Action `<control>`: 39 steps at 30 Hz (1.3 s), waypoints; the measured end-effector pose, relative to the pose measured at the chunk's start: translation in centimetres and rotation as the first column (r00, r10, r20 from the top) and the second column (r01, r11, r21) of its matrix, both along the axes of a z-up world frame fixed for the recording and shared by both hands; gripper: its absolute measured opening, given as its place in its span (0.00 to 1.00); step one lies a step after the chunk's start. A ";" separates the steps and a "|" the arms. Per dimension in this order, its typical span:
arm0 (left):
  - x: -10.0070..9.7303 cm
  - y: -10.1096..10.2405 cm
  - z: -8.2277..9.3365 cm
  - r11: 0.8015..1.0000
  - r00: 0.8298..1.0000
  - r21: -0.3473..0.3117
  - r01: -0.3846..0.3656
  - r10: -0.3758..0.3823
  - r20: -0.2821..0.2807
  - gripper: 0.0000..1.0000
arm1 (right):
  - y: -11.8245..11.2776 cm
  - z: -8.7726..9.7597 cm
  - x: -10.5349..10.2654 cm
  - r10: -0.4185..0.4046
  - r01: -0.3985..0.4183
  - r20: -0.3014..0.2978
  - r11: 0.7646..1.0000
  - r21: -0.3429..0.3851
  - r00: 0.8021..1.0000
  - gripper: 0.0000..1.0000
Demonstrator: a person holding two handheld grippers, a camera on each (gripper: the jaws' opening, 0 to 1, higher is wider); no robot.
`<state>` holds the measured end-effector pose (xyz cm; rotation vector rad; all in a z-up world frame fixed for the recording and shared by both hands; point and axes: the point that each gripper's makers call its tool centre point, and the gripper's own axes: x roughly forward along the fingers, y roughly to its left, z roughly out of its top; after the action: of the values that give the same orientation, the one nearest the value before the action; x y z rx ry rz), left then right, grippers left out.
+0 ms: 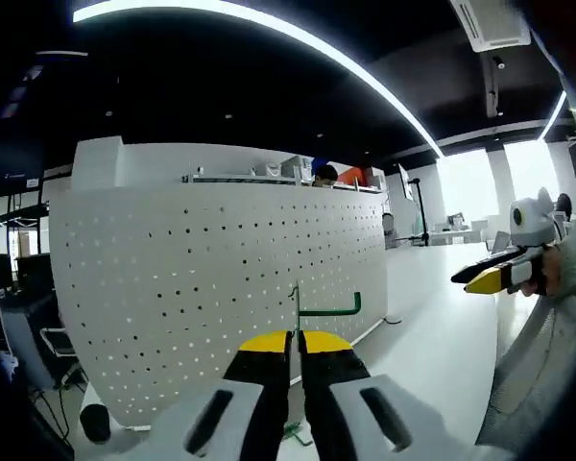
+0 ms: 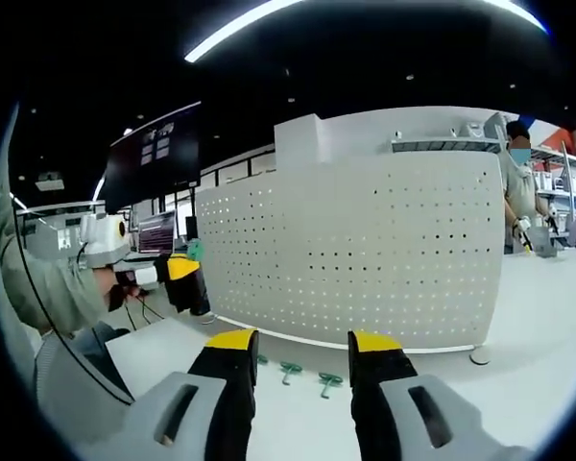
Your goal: Insert the hook assembly into the mounting plate slot until the hook locks in place.
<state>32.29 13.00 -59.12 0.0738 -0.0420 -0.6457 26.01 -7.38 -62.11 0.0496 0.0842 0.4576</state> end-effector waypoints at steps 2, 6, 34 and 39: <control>-0.4 -0.2 0.6 1.000 1.000 -0.018 -0.001 0.002 0.014 0.03 | 0.0 0.0 0.0 0.000 0.000 -0.004 1.000 0.002 1.000 0.33; -0.9 -1.2 1.8 0.999 0.999 -0.038 0.005 -0.003 0.042 0.03 | 0.2 0.4 0.0 0.005 -0.005 0.002 1.000 0.005 1.000 0.33; -3.3 -5.7 4.9 0.990 0.990 -0.103 0.092 -0.081 0.112 0.04 | 8.6 8.6 -0.9 0.198 -0.208 0.123 0.976 0.071 0.972 0.25; -3.9 -6.2 6.0 0.987 0.987 -0.117 0.111 -0.095 0.129 0.04 | 9.7 10.0 -0.9 0.223 -0.236 0.147 0.969 0.077 0.964 0.24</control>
<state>28.38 6.80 -53.16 -0.0089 -0.2058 -0.7402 25.16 2.29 -52.10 0.1008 -0.0679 0.6959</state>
